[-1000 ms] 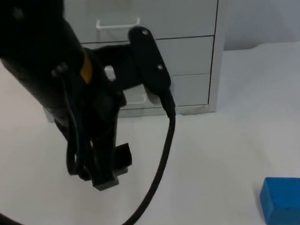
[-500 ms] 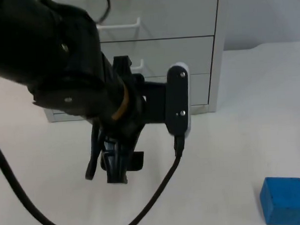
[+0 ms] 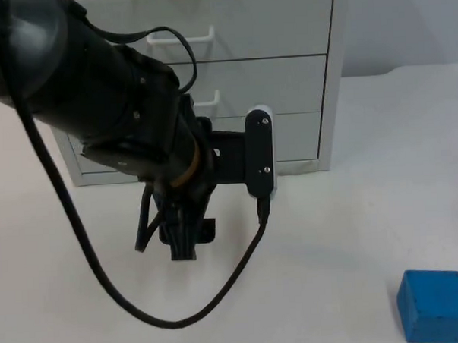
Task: Open the drawer with the left hand, place the block into the drawer with the right hand, then close the drawer with the left hand.
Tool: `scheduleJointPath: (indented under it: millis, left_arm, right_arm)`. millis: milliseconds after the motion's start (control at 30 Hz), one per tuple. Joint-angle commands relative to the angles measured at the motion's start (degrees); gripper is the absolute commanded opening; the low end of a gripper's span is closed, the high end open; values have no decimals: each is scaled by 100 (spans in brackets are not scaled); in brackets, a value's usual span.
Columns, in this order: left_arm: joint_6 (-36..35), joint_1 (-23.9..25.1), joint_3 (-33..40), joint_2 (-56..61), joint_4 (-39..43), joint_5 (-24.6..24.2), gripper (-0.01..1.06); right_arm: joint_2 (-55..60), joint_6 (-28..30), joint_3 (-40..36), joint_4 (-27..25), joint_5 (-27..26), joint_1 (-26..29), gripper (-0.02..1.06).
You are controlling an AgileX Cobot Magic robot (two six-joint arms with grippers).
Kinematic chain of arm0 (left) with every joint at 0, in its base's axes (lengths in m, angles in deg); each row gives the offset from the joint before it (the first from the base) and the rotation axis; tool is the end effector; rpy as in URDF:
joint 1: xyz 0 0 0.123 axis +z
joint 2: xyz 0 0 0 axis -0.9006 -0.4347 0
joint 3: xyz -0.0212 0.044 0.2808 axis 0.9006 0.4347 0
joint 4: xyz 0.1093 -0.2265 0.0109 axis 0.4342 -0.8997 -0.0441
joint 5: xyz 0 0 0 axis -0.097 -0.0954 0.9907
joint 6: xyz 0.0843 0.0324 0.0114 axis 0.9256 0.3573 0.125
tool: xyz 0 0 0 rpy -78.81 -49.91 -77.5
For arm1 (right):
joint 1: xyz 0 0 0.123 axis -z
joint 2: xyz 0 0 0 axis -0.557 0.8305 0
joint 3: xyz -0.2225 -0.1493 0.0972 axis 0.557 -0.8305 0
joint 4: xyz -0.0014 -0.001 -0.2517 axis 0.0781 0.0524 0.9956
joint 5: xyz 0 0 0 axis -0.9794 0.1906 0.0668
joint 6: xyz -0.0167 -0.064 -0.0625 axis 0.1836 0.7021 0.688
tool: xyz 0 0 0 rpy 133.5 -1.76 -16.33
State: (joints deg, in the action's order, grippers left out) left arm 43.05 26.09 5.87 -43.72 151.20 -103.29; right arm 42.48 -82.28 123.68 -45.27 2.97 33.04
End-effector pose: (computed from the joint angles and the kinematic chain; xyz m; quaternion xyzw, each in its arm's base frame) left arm 0.3111 -0.2116 0.1006 0.6786 0.6704 0.1790 0.2407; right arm 0.1622 0.0022 0.2567 -0.0068 0.9654 0.0019 0.2608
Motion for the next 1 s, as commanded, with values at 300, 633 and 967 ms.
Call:
scheduleJointPath:
  millis: [300, 633, 967]
  left_arm:
    - [-195, 142, -431, -251, 195, 131, 80]
    - [-212, 451, -480, -555, 395, 358, 80]
    - [-499, 494, -697, -712, 305, 485, 63]
  right_arm:
    - [-1, 44, -14, 0, -44, 23, 105]
    - [-1, 44, -14, 0, -89, 23, 105]
    - [-1, 44, -14, 0, -104, 23, 105]
